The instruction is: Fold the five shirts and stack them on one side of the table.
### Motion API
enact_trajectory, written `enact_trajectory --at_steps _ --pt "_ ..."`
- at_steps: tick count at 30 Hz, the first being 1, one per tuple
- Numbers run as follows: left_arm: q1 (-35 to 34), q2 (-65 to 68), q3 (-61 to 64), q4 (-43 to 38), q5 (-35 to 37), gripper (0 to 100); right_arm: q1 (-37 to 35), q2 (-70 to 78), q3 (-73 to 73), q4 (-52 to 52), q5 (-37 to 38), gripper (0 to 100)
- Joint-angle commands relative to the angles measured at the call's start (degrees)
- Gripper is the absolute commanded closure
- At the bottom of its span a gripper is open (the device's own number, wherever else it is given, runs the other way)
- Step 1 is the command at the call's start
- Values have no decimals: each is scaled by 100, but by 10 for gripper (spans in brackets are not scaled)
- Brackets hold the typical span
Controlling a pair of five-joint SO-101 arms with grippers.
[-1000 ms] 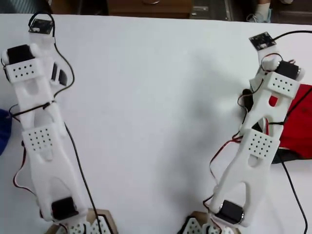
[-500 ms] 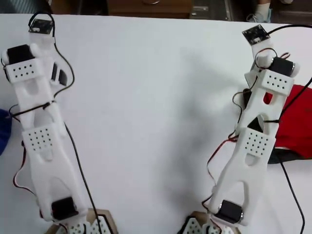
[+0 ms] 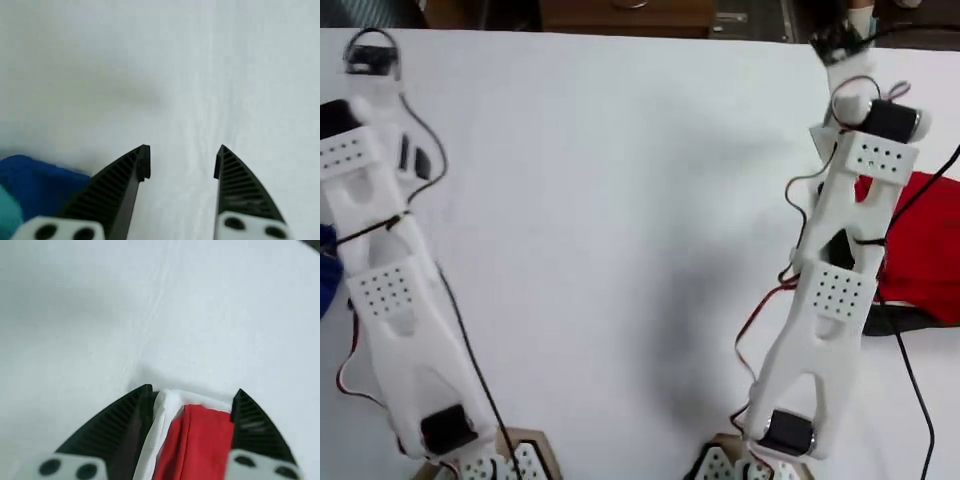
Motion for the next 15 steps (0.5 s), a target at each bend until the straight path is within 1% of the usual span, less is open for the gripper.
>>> enact_trajectory --at_steps 1,3,5,6,9,11,15 --pt "-545 -466 -804 62 -9 770 -154 -1051 -246 22 -79 735" --pt "-853 -475 -1130 70 -18 770 -154 -1499 -246 22 -88 763" --pt "-1134 -589 -1068 70 -35 770 -136 -2009 -220 40 -132 799" --pt "-1292 -633 -1042 70 -35 770 -119 -2264 -211 40 -273 817" --pt "-1873 -818 -1059 35 -9 770 57 -3073 -9 66 -1055 863" --pt "-2295 -993 -1086 26 -9 770 207 -3741 563 75 -1292 876" --pt "-3103 -1345 -1095 -167 -9 769 426 -5393 2831 75 -1292 875"
